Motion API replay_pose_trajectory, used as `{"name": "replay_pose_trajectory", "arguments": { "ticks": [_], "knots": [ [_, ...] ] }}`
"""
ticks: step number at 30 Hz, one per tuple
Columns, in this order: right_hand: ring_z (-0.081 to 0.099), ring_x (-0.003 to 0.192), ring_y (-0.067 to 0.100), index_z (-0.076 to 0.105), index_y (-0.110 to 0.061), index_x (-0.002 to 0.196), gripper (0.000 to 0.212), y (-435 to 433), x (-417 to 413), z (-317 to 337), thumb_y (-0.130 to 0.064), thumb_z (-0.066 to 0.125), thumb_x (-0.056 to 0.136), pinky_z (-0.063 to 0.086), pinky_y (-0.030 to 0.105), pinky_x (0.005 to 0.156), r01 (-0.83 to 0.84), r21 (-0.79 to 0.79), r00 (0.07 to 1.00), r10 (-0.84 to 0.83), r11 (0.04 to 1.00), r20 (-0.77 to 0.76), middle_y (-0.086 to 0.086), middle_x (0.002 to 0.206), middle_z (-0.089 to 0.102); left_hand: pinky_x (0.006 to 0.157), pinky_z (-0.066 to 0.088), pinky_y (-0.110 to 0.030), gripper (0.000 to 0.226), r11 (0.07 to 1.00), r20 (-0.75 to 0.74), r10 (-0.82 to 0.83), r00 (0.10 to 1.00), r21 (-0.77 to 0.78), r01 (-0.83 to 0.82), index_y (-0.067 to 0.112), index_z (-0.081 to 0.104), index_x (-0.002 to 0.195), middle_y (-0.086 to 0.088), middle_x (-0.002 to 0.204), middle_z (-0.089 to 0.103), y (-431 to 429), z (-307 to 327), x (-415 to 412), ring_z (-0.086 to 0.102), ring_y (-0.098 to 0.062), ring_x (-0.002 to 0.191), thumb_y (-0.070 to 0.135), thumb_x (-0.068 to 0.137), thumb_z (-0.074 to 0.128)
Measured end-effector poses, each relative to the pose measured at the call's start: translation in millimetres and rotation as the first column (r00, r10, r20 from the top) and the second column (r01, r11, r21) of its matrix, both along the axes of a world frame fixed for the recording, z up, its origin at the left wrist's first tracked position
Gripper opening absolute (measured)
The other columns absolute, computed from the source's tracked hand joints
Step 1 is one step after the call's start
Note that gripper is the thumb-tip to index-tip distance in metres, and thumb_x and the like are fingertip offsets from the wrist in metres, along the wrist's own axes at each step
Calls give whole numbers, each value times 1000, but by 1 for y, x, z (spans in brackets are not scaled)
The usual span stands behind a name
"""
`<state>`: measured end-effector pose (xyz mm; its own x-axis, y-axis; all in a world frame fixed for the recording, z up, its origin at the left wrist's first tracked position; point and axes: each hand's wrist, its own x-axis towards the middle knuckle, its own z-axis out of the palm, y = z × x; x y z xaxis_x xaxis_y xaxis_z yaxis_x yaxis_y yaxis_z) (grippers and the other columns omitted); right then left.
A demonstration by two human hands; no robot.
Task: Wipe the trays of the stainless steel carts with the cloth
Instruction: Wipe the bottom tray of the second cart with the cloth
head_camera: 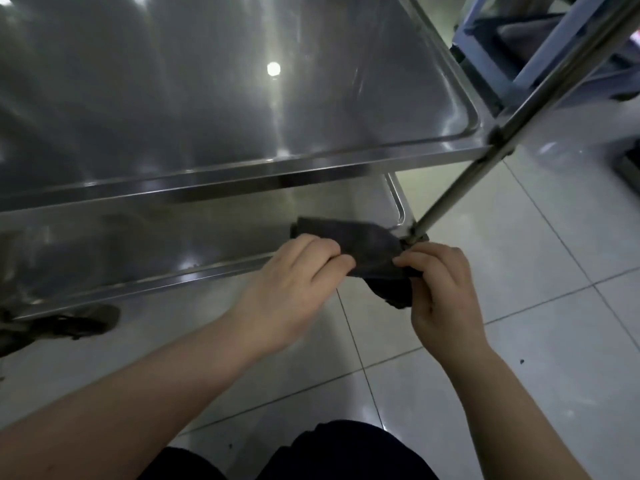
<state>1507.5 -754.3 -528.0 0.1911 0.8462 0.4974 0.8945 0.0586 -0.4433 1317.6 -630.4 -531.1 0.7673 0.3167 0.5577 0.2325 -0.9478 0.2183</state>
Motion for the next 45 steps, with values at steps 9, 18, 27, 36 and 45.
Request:
{"name": "replay_pose_trajectory", "arguments": {
  "ticks": [9, 18, 27, 36, 45],
  "knots": [
    [54, 92, 34, 69, -5, 94, 29, 30, 44, -95, 17, 60, 76, 46, 41, 81, 5, -417, 982, -82, 909, -169, 13, 96, 59, 70, 49, -36, 32, 970, -391, 48, 919, -200, -136, 5, 68, 94, -13, 89, 60, 9, -102, 48, 60, -34, 79, -5, 67, 81],
    [21, 139, 39, 30, -31, 150, 59, 199, 105, -163, -29, 50, 95, 26, 45, 112, 253, -559, 965, -161, 790, 209, 15, 153, 26, 115, 24, -54, 55, 630, -626, 448, 638, -285, -723, 24, 16, 155, -11, 164, 0, 158, -173, 114, 8, -35, 149, 29, 104, 35],
    [-21, 145, 42, -8, -56, 146, 69, 193, 81, -245, -75, 24, 87, -17, 64, 110, 176, -720, 979, -40, 672, 202, -14, 162, -15, 116, -7, -60, 55, 753, -650, 483, 587, -34, -657, 40, 11, 154, 3, 165, -2, 213, -238, 53, -8, -26, 151, 51, 102, 19],
    [-21, 144, 44, -5, -64, 142, 78, 266, 123, -245, -87, 16, 71, -16, 65, 111, 211, -668, 963, -36, 714, 266, -15, 162, -15, 114, 3, -64, 64, 756, -625, 494, 604, -34, -653, 47, 5, 153, 5, 165, 3, 222, -254, 45, 4, -26, 151, 65, 92, 4],
    [-23, 142, 47, -8, -59, 145, 76, 270, 85, -243, -78, 19, 76, -19, 67, 107, 216, -690, 975, -118, 691, 187, -12, 162, -16, 116, 1, -62, 59, 744, -608, 503, 614, -57, -665, 50, 5, 151, 8, 165, 2, 223, -255, 43, 3, -22, 151, 62, 94, 10]
  ]
}}
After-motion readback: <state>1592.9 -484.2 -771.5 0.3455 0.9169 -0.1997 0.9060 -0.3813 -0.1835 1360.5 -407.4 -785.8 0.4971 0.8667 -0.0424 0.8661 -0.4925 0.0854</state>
